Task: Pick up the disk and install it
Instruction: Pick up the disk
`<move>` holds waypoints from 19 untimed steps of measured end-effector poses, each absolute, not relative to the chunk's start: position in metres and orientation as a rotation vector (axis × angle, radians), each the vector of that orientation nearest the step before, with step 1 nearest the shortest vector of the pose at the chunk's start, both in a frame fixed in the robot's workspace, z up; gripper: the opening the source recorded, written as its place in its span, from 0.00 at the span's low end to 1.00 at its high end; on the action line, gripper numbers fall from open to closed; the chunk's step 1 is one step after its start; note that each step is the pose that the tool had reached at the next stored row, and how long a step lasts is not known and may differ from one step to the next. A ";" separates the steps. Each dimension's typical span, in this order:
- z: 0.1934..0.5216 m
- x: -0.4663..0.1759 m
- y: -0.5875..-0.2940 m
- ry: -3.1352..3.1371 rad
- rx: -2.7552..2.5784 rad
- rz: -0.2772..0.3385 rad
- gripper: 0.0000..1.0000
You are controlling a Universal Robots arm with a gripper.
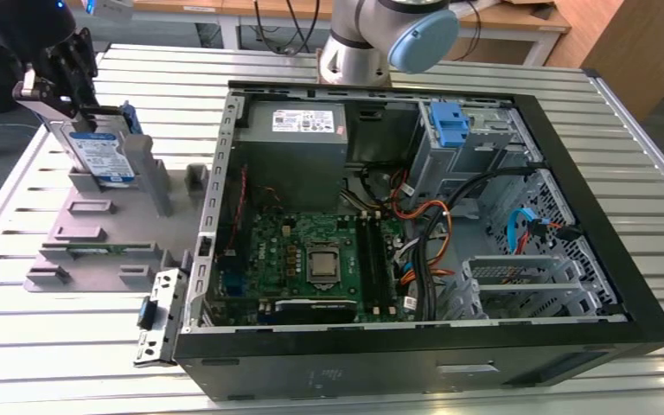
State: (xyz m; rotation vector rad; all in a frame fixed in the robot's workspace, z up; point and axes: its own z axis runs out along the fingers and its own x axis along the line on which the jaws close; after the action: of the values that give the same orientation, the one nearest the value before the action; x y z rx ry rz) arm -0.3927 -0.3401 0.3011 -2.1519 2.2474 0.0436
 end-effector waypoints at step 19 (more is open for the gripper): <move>0.303 -0.393 -0.340 2.261 -2.138 0.043 0.35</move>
State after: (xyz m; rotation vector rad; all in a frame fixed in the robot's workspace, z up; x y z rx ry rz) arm -0.3927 -0.3401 0.3030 -2.1376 2.2607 0.0432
